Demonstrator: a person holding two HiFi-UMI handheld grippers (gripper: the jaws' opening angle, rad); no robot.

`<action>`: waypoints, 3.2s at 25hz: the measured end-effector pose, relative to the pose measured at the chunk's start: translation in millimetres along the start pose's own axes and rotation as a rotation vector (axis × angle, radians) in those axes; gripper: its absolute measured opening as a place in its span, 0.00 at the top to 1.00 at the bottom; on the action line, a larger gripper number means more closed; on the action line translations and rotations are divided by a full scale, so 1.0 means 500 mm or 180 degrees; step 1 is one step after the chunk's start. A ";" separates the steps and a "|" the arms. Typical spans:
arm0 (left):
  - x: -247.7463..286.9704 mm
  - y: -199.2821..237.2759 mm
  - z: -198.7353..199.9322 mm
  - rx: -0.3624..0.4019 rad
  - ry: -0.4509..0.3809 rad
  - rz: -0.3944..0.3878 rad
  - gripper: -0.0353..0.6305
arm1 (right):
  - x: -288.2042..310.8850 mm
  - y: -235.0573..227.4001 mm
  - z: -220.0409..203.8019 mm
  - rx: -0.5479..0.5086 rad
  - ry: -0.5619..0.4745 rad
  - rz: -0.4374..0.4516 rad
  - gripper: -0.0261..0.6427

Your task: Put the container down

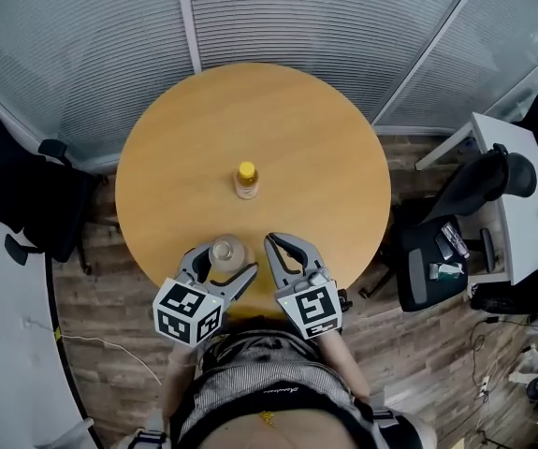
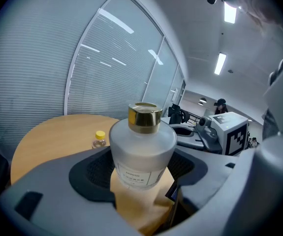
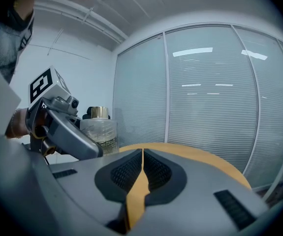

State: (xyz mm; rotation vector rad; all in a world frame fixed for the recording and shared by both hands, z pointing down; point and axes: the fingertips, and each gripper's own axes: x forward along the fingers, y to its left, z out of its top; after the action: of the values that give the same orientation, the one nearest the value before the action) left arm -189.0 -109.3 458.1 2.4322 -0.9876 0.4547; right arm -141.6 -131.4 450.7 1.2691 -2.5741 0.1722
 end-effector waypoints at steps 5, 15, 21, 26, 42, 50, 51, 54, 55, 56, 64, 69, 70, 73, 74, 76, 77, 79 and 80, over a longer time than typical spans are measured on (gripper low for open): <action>-0.006 0.014 -0.013 0.0041 0.0060 -0.0070 0.45 | 0.001 0.005 -0.008 0.0030 0.0013 -0.0138 0.93; 0.029 -0.013 -0.002 0.0018 0.0044 -0.0058 0.45 | -0.029 -0.036 -0.013 0.0014 0.0044 -0.0127 0.93; 0.064 -0.045 0.022 -0.0075 -0.0072 0.0052 0.45 | -0.047 -0.082 0.002 -0.0086 0.0029 0.0031 0.93; 0.089 -0.068 0.035 -0.0102 -0.0118 0.0123 0.45 | -0.057 -0.112 0.007 -0.0135 0.0007 0.0133 0.93; 0.112 -0.092 0.040 -0.0119 -0.0139 0.0261 0.45 | -0.083 -0.143 -0.007 -0.0125 0.0011 0.0221 0.93; 0.111 -0.091 0.031 -0.0137 -0.0109 0.0259 0.45 | -0.087 -0.132 -0.013 -0.0196 0.0039 0.0247 0.93; 0.112 -0.090 0.029 -0.0142 -0.0103 0.0256 0.45 | -0.088 -0.133 -0.015 -0.0219 0.0048 0.0246 0.93; 0.122 -0.086 0.024 -0.0150 -0.0077 0.0240 0.45 | -0.090 -0.139 -0.021 -0.0167 0.0079 0.0207 0.93; 0.125 -0.085 0.022 -0.0149 -0.0065 0.0233 0.45 | -0.091 -0.140 -0.022 -0.0127 0.0089 0.0186 0.93; 0.128 -0.083 0.020 -0.0147 -0.0052 0.0227 0.45 | -0.091 -0.142 -0.023 -0.0106 0.0099 0.0170 0.93; 0.163 -0.074 -0.002 -0.0068 0.0082 0.0202 0.45 | -0.095 -0.151 -0.039 -0.0039 0.0170 0.0099 0.93; 0.186 -0.064 -0.025 -0.0089 0.0152 0.0148 0.45 | -0.092 -0.150 -0.052 -0.0077 0.0229 0.0089 0.93; 0.191 -0.063 -0.029 -0.0093 0.0163 0.0135 0.45 | -0.093 -0.150 -0.053 -0.0032 0.0233 0.0072 0.93; 0.205 -0.059 -0.042 -0.0104 0.0196 0.0101 0.45 | -0.095 -0.154 -0.060 0.0002 0.0263 0.0030 0.93; 0.210 -0.056 -0.046 -0.0108 0.0206 0.0093 0.45 | -0.095 -0.156 -0.062 0.0004 0.0272 0.0016 0.93; 0.221 -0.051 -0.056 -0.0131 0.0227 0.0077 0.45 | -0.096 -0.161 -0.066 0.0014 0.0290 -0.0013 0.93; 0.227 -0.047 -0.061 -0.0148 0.0238 0.0069 0.45 | -0.097 -0.163 -0.069 0.0024 0.0297 -0.0027 0.93; 0.237 -0.040 -0.072 -0.0172 0.0263 0.0059 0.45 | -0.096 -0.165 -0.073 0.0044 0.0312 -0.0053 0.93; 0.242 -0.036 -0.077 -0.0172 0.0282 0.0060 0.45 | -0.096 -0.166 -0.075 0.0050 0.0322 -0.0064 0.93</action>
State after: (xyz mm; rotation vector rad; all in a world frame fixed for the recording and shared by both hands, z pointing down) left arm -97.9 -144.9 540.8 2.3359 -0.9734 0.5306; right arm -40.9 -137.1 471.8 1.2579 -2.4788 0.2467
